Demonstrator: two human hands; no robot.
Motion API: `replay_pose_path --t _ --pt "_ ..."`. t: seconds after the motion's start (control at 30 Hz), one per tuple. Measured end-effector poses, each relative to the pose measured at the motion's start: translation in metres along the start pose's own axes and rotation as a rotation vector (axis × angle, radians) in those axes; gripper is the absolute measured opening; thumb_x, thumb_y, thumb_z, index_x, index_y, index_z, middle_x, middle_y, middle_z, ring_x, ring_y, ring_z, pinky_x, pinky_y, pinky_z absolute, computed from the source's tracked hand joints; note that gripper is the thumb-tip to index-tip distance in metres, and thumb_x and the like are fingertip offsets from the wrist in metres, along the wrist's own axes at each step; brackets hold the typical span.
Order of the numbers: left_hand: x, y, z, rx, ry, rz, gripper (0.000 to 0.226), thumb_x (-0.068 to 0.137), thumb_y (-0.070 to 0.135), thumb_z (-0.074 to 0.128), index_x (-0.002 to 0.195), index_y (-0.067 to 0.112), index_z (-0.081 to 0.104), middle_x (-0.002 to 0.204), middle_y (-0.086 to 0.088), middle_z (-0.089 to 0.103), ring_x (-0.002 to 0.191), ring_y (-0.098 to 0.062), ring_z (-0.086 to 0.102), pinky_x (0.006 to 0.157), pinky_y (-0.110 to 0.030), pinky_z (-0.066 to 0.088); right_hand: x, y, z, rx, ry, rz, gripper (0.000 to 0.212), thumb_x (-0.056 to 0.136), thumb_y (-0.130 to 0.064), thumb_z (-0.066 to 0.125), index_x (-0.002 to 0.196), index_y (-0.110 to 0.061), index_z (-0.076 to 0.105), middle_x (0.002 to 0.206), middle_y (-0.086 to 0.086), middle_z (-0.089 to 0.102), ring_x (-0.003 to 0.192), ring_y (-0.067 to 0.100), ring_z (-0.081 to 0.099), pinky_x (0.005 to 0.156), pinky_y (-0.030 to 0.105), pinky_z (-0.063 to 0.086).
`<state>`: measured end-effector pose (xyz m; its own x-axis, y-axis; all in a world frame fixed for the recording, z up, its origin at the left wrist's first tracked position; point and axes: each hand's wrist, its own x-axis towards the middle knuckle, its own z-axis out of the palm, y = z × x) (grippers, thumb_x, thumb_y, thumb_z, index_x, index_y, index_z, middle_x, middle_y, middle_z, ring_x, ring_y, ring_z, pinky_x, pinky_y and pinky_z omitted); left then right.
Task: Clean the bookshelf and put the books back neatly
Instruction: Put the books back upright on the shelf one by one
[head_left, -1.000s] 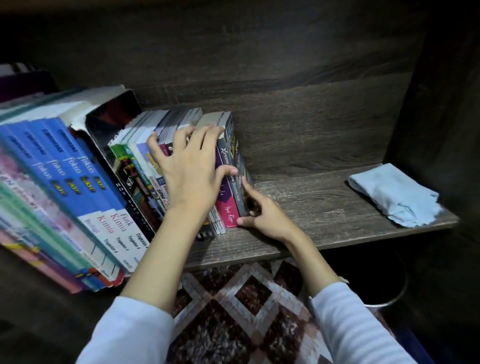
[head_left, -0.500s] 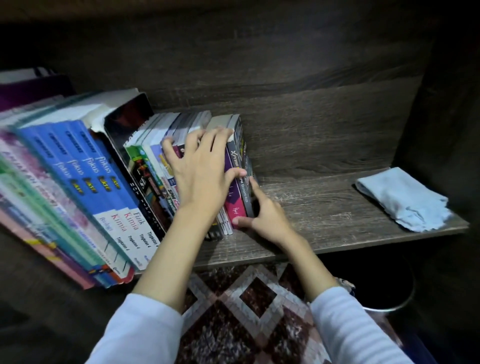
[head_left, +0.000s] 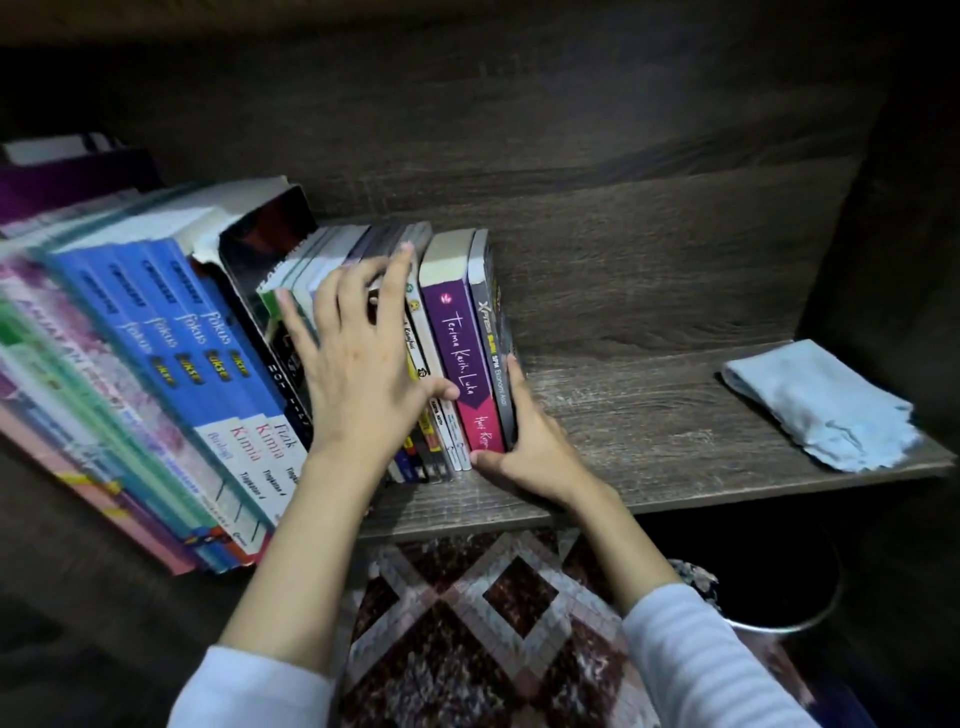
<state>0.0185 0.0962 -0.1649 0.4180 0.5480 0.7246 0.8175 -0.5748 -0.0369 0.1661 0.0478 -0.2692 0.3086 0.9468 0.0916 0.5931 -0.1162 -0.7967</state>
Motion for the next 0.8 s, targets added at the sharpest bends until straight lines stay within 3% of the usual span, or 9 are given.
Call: replay_pose_path --t 0.1,0.23,0.37,0.5,0.63,0.73,0.8 --pt "0.000 -0.002 0.003 -0.015 0.004 0.020 0.121 0.041 0.058 0.084 0.143 0.016 0.034 0.132 -0.014 0.043 0.128 -0.032 0.032 0.108 -0.057 -0.002 -0.001 -0.002 0.002 0.000 -0.002 0.007 0.139 0.052 -0.061 0.080 0.139 -0.046 -0.027 0.158 0.002 0.019 0.140 0.023 0.030 0.112 0.049 0.030" --pt "-0.003 -0.008 0.003 -0.058 0.010 0.064 0.127 0.042 0.061 0.082 0.146 0.015 0.025 0.138 -0.015 0.038 0.132 -0.028 0.022 0.108 -0.057 -0.004 -0.005 -0.007 0.008 -0.041 0.068 0.026 0.133 0.060 -0.055 0.080 0.146 -0.036 -0.020 0.158 0.002 0.017 0.140 0.025 0.030 0.109 0.050 0.033" --pt "-0.015 -0.016 0.007 -0.124 -0.009 0.080 0.136 0.056 0.068 0.070 0.147 0.014 -0.016 0.156 -0.014 -0.010 0.143 -0.026 -0.014 0.113 -0.040 -0.017 -0.005 -0.009 0.009 -0.036 0.136 0.003 0.133 0.060 -0.045 0.085 0.146 -0.037 -0.017 0.158 0.001 0.018 0.139 0.026 0.031 0.107 0.053 0.035" --pt "-0.040 -0.010 0.024 -0.135 0.033 -0.013 0.096 0.089 0.060 0.036 0.143 0.011 -0.027 0.149 -0.006 -0.033 0.142 -0.021 -0.022 0.117 -0.036 -0.010 -0.006 -0.012 0.008 -0.049 0.167 -0.054 0.136 0.057 -0.041 0.087 0.144 -0.041 -0.017 0.160 -0.003 0.008 0.142 0.024 0.024 0.108 0.055 0.032" --pt "-0.069 -0.007 0.049 -0.109 0.001 -0.016 0.081 0.095 0.047 0.028 0.146 0.010 -0.022 0.153 -0.007 -0.028 0.144 -0.022 -0.016 0.117 -0.040 0.000 0.000 -0.017 0.006 0.067 0.091 -0.060 0.136 0.059 -0.032 0.088 0.148 -0.030 -0.014 0.160 0.001 0.002 0.146 0.018 0.010 0.117 0.048 0.020" --pt "-0.076 -0.013 0.058 -0.051 0.022 0.028 0.084 0.091 0.045 0.034 0.148 0.008 -0.015 0.155 -0.009 -0.021 0.145 -0.023 -0.013 0.116 -0.040 0.003 0.007 -0.019 0.003 0.101 0.073 -0.055 0.139 0.047 -0.049 0.087 0.149 -0.032 -0.007 0.158 0.002 0.016 0.144 0.019 0.021 0.116 0.046 0.025" --pt "-0.075 -0.015 0.058 -0.027 0.031 0.061 0.092 0.089 0.045 0.045 0.148 0.006 -0.014 0.156 -0.011 -0.020 0.145 -0.024 -0.013 0.115 -0.041 0.005 0.008 -0.019 0.004 0.091 0.100 -0.042 0.137 0.049 -0.047 0.087 0.150 -0.028 -0.003 0.156 0.002 0.023 0.141 0.019 0.027 0.114 0.045 0.028"
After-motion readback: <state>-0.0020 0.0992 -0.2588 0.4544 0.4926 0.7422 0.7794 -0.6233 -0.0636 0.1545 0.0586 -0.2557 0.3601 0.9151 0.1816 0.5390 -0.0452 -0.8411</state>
